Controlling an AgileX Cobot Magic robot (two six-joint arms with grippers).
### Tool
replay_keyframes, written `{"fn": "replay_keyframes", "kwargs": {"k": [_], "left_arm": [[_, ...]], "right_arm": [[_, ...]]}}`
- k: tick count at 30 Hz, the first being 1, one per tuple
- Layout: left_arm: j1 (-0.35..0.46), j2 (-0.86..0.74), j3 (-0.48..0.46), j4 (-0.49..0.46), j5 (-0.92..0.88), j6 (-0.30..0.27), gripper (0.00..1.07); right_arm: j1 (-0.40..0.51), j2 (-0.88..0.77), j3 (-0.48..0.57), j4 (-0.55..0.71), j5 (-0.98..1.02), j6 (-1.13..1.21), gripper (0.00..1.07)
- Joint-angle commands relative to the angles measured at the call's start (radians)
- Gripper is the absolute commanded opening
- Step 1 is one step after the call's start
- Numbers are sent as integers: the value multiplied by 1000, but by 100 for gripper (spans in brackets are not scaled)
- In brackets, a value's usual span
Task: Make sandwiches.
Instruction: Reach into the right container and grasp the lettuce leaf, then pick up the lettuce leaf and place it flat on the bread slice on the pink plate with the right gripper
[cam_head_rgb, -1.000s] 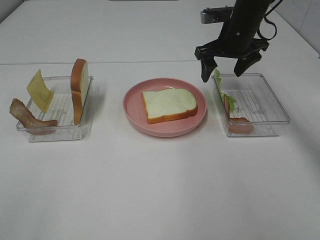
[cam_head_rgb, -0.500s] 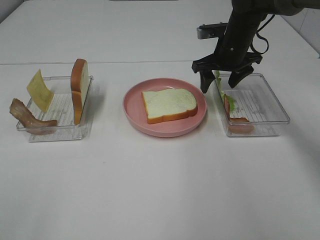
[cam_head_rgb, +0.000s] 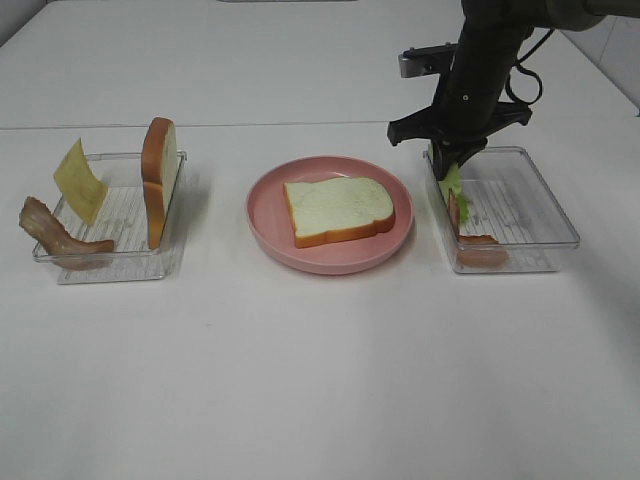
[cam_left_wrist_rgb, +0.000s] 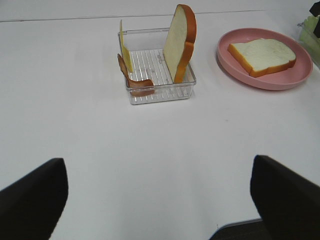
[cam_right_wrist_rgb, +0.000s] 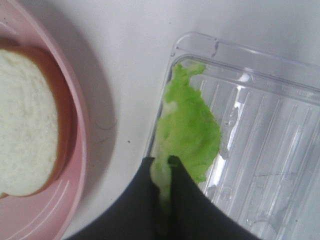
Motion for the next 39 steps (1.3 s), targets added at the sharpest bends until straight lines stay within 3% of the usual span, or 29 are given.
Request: {"fn": "replay_keyframes", "kwargs": {"k": [1, 7, 16, 31, 39], "left_arm": [[1, -13, 3, 2, -6, -4, 91], [1, -13, 3, 2, -6, -4, 91], [1, -13, 3, 2, -6, -4, 91], [1, -13, 3, 2, -6, -4, 91], [1, -13, 3, 2, -6, -4, 91]], "right_arm": [[-2, 1, 3, -16, -2, -3, 0], [-2, -19, 0, -11, 3, -13, 0], [-2, -80, -99, -12, 135, -34, 0], [-1, -243, -100, 0, 225, -42, 0], [2, -276, -100, 101, 273, -39, 0]]}}
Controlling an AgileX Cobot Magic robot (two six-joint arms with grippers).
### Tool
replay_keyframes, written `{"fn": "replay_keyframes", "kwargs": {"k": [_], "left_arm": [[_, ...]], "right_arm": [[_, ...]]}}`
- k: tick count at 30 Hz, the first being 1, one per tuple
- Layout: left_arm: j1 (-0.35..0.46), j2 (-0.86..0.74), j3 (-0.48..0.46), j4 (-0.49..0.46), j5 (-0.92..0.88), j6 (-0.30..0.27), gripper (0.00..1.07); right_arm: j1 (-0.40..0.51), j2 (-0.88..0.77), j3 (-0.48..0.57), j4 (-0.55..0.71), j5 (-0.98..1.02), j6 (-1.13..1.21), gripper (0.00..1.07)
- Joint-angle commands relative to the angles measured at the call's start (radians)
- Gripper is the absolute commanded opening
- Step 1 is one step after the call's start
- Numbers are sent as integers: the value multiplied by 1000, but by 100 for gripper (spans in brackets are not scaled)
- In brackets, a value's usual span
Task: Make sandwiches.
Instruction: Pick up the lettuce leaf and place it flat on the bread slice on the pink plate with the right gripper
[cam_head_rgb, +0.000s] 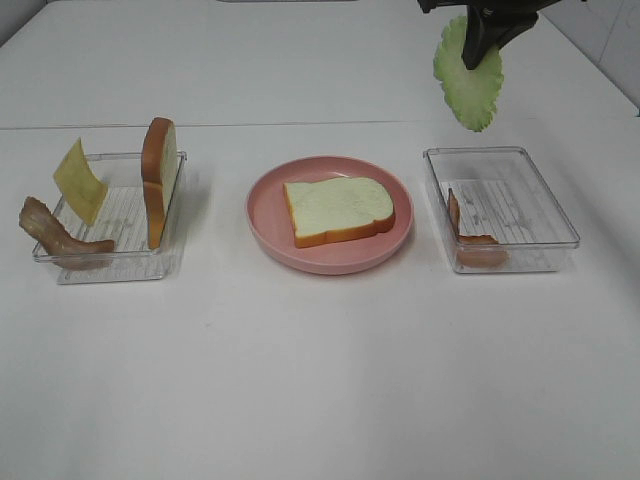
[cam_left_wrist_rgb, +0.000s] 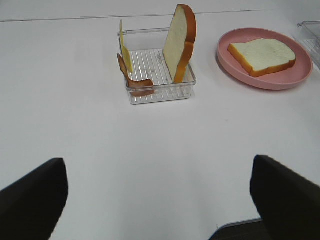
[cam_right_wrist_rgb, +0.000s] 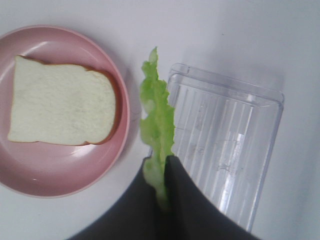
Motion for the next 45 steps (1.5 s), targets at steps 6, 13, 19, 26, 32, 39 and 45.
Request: {"fn": "replay_keyframes", "kwargs": {"k": [6, 13, 19, 26, 32, 39, 45], "left_arm": [[1, -13, 3, 2, -6, -4, 91], [1, -13, 3, 2, -6, -4, 91], [1, -13, 3, 2, -6, -4, 91], [1, -13, 3, 2, -6, -4, 91], [1, -13, 3, 2, -6, -4, 91], [1, -13, 3, 2, -6, -4, 91], [1, -13, 3, 2, -6, -4, 91]], "right_arm": [[93, 5, -3, 41, 46, -3, 0], [220, 88, -3, 91, -34, -11, 0], [265, 158, -3, 158, -79, -45, 0], [267, 261, -3, 188, -151, -85, 0], [266, 304, -3, 47, -209, -100, 0], [266, 308, -3, -99, -261, -100, 0], [266, 309, -3, -135, -265, -100, 0]]}}
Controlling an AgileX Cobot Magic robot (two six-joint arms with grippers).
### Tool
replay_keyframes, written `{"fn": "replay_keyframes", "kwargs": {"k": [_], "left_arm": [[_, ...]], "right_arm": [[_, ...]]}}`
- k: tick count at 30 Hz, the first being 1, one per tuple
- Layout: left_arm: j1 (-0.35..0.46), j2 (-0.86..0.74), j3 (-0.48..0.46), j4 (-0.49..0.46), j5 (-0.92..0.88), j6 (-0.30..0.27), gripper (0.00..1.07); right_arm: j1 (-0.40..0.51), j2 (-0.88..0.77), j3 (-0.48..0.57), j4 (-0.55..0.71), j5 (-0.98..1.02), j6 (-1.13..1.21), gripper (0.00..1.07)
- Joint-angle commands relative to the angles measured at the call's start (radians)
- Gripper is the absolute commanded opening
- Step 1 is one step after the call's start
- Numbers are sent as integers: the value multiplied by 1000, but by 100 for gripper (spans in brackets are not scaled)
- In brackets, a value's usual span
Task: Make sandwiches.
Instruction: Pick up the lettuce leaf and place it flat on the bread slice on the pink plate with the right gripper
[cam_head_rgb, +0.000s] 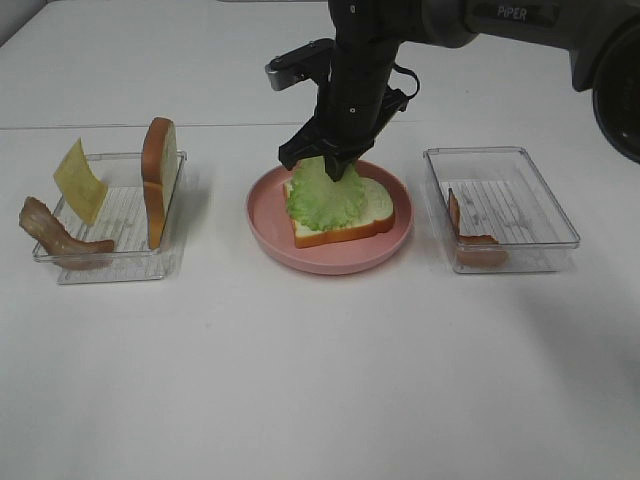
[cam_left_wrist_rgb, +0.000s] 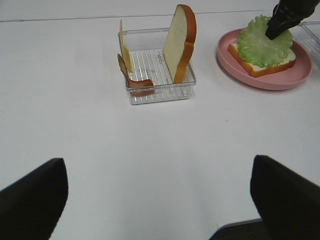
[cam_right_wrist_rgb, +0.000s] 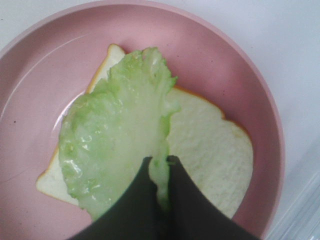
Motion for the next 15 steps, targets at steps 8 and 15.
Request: {"fn": "replay_keyframes", "kwargs": {"k": [8, 15], "left_arm": [[1, -13, 3, 2, -6, -4, 91], [1, -13, 3, 2, -6, -4, 91]], "right_arm": [[-4, 1, -3, -9, -8, -12, 0], [-4, 1, -3, -31, -14, -5, 100]]}}
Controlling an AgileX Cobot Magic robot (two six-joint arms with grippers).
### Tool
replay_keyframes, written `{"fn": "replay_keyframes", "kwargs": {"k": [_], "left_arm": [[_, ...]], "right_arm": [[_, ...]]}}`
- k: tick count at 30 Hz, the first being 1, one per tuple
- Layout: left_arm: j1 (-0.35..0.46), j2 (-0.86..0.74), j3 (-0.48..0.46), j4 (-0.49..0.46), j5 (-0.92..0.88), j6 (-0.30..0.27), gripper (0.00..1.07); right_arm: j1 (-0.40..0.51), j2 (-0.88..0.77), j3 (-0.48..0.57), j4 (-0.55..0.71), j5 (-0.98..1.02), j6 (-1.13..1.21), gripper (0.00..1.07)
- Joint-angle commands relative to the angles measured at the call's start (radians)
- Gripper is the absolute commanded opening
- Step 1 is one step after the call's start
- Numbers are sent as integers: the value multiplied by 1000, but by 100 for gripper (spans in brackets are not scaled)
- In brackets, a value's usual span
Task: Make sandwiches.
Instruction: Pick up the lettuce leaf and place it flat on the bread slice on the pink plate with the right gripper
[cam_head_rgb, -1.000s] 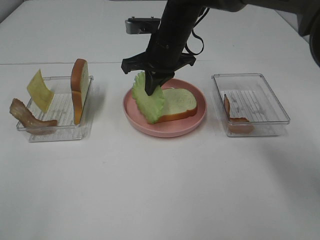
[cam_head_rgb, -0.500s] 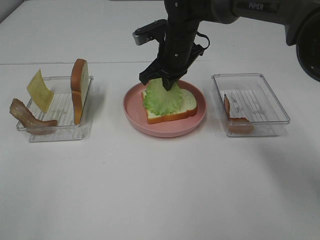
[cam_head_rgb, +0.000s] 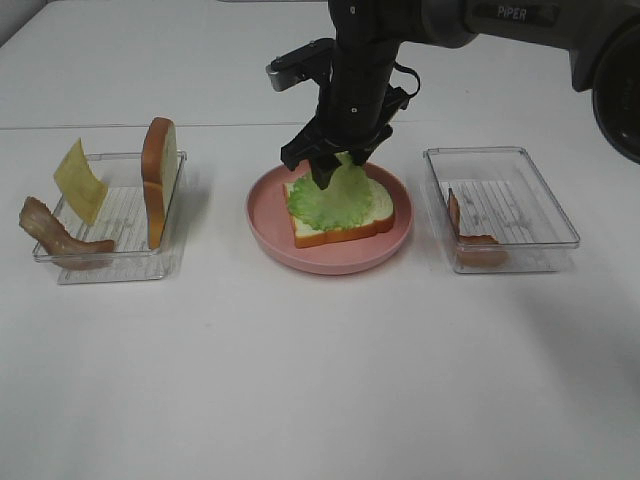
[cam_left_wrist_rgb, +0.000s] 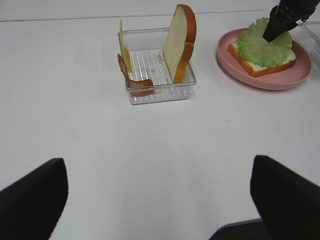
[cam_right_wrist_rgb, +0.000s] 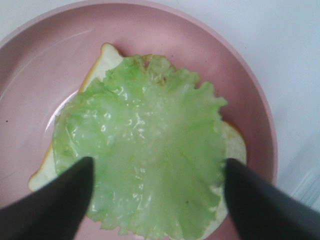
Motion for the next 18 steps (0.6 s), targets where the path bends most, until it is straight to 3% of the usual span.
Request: {"fn": "replay_keyframes", "kwargs": {"k": [1, 8, 18], "left_arm": [[1, -13, 3, 2, -6, -4, 91], [1, -13, 3, 2, -6, -4, 91], [1, -13, 3, 2, -6, -4, 91]], "right_arm": [[-4, 1, -3, -18, -14, -5, 100], [-4, -21, -7, -54, 22, 34, 100], [-14, -191, -7, -115, 109, 57, 100]]}}
